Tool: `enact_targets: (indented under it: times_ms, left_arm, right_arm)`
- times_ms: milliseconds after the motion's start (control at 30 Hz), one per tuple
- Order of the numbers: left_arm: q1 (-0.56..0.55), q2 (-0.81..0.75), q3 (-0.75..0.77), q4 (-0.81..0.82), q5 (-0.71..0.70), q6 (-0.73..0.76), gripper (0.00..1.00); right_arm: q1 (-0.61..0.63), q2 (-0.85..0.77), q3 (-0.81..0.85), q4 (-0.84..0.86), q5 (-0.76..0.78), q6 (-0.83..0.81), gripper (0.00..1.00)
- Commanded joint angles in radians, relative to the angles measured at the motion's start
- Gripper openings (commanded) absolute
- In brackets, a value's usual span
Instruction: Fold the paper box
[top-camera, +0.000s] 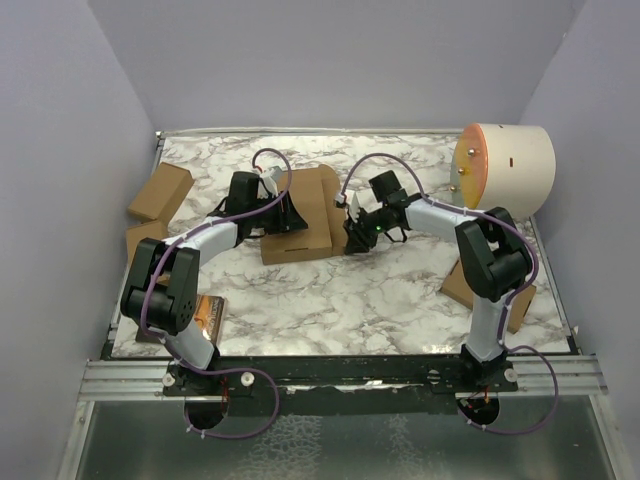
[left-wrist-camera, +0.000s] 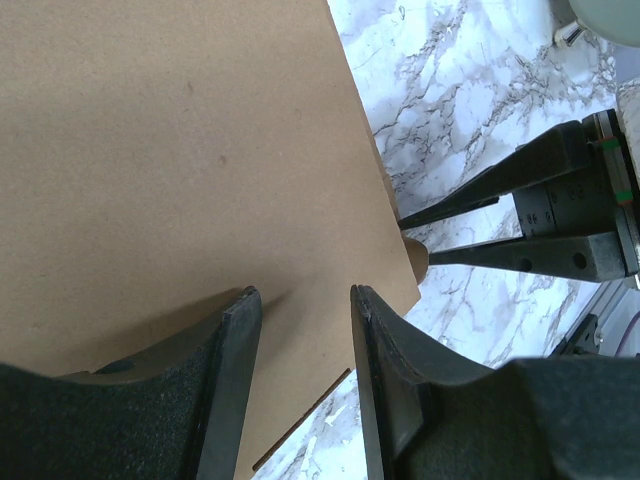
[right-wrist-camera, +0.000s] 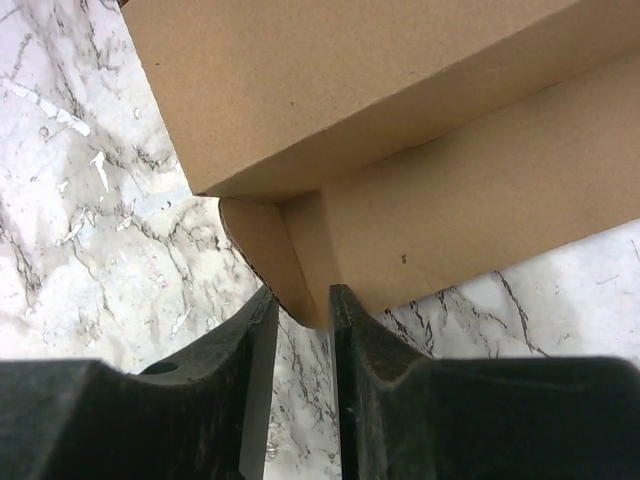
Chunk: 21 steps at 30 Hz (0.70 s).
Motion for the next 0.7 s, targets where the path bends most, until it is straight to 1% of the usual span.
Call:
enact_targets:
  times_ms: [0,133,200,300,467,667]
  left_arm:
    - [0.007,0.031,0.014,-0.06,-0.034,0.03,0.45]
    - [0.006,0.034,0.018,-0.061,-0.032,0.028,0.45]
    - [0.006,0.033,0.021,-0.062,-0.031,0.027,0.45]
    - [0.007,0.032,0.026,-0.065,-0.031,0.026,0.45]
    - [0.006,0.022,0.044,-0.077,-0.026,0.029,0.45]
    - [0.006,-0.018,0.07,-0.097,-0.017,0.018,0.49]
  right_arm:
    - [-0.004,0.025,0.025,0.025,-0.014,0.049,0.25]
    - [-0.004,0.056,0.032,0.038,0.037,0.085,0.15]
    - [-0.004,0.064,0.033,0.038,0.057,0.092,0.14]
    - [-0.004,0.063,0.033,0.032,0.053,0.09,0.14]
    - [-0.004,0.024,0.008,0.035,-0.044,0.023,0.16]
    - [-0.004,-0.032,-0.055,0.078,-0.089,-0.052,0.14]
